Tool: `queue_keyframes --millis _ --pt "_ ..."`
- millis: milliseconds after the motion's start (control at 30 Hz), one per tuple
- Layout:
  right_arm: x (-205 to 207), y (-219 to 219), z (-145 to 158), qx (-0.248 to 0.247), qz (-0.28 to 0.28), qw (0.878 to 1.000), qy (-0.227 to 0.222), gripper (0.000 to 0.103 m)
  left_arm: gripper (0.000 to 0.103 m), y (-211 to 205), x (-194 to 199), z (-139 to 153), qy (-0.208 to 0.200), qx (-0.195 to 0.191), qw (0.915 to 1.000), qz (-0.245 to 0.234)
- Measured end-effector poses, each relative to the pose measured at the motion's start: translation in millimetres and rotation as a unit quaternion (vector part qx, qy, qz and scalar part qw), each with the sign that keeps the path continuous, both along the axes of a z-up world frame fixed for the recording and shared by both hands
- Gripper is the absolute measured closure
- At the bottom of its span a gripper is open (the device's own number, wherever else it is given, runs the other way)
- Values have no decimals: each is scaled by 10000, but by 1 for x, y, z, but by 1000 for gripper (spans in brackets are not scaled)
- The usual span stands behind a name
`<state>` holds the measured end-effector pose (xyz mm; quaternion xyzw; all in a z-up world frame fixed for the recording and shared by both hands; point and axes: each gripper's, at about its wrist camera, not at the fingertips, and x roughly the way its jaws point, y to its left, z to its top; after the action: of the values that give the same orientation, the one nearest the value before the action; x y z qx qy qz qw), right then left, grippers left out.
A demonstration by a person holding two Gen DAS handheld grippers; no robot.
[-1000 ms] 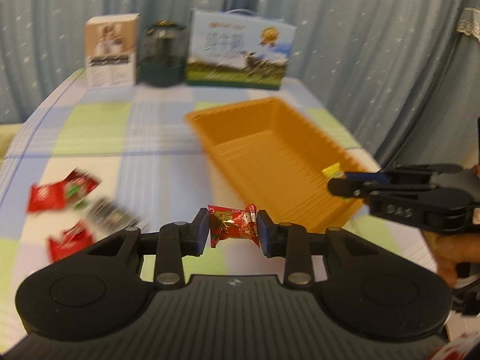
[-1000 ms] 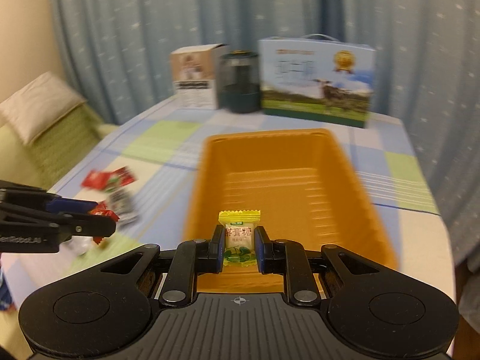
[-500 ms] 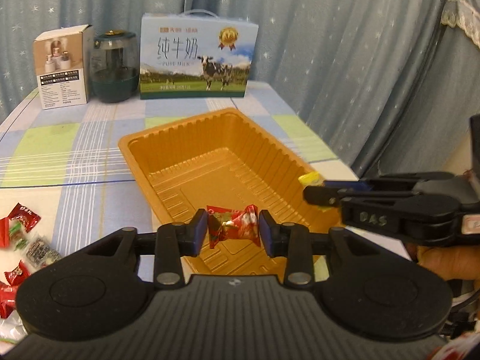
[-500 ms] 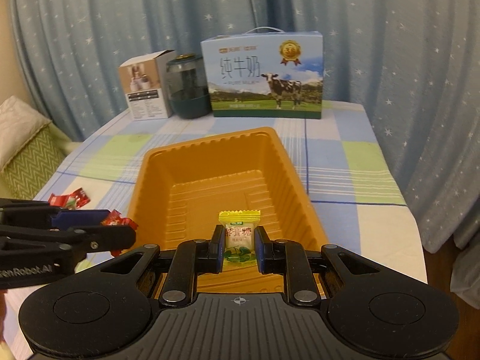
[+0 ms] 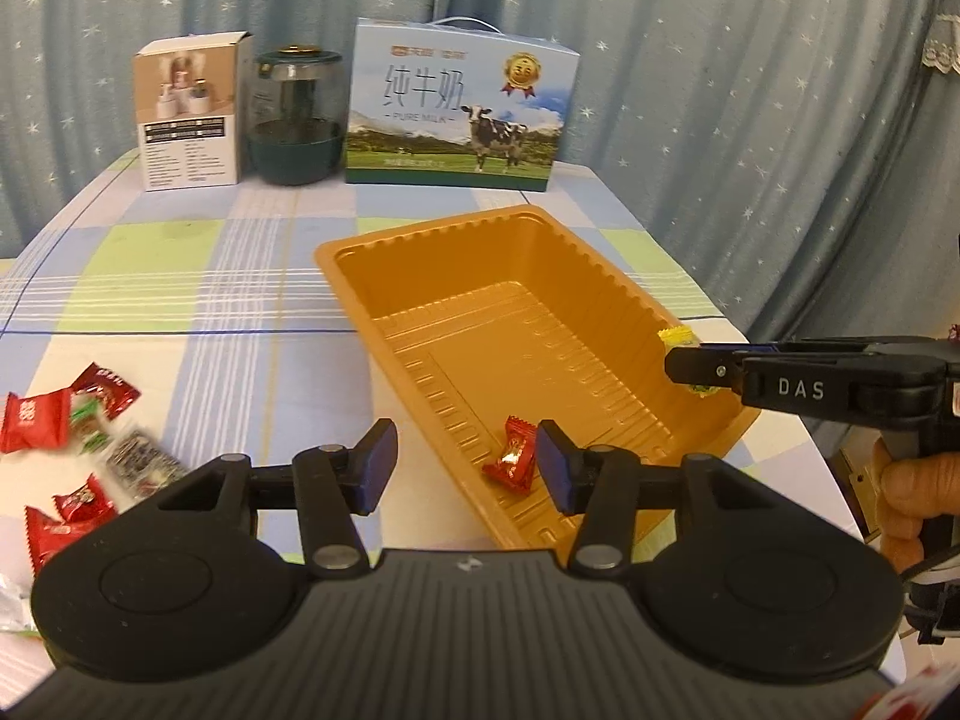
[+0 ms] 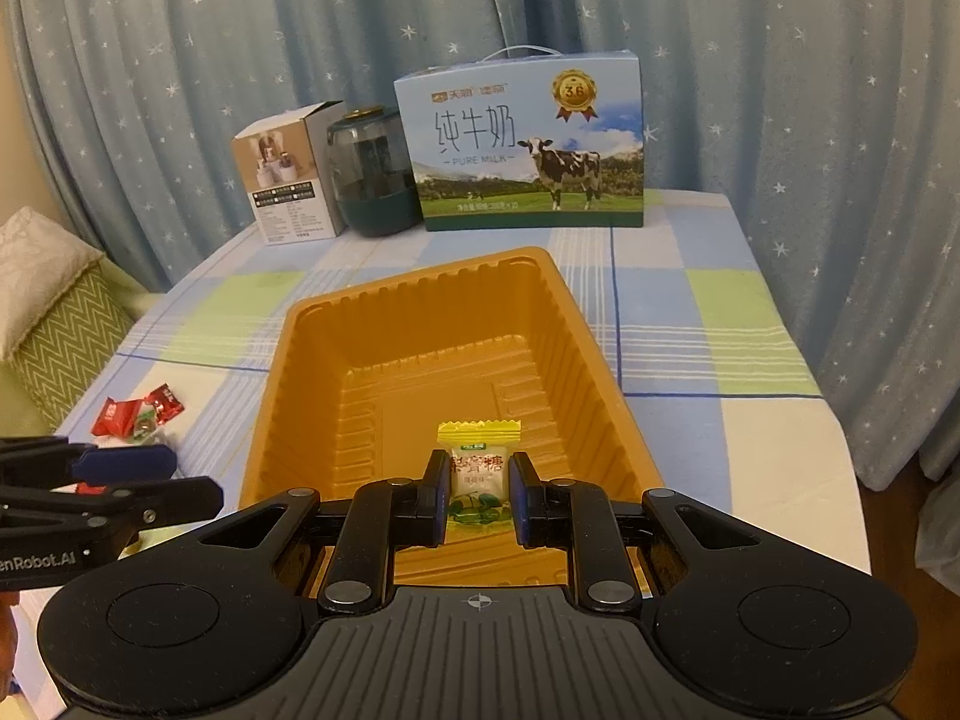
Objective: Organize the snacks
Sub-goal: 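Carry both candies over the orange tray and open both tools, then withdraw both tools from the tray back toward the snacks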
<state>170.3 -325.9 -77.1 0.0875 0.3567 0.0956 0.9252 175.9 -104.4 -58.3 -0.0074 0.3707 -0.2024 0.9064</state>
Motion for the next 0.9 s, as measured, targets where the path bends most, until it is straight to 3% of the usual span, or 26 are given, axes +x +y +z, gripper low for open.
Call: queue_keyframes --millis 133,167,200,267,567,900 --pt "3 0 2 241 11 9997 -71 82 48 4 -4 3 -82 70 9999 79" --pt "3 -2 3 327 -30 9994 -59 78 46 6 -6 4 -105 94 9999 91" --pt "3 -4 3 393 -99 9992 -56 61 42 7 -7 4 -124 112 9998 105" --pt "0 -9 6 470 -238 9985 -111 42 36 10 -10 6 -156 146 9997 135" --pt "-29 -6 21 521 -281 9982 -106 42 22 37 -29 17 -171 123 9988 435" --pt "-68 37 35 306 -6 9994 -147 42 4 73 -67 39 -333 288 9953 862"
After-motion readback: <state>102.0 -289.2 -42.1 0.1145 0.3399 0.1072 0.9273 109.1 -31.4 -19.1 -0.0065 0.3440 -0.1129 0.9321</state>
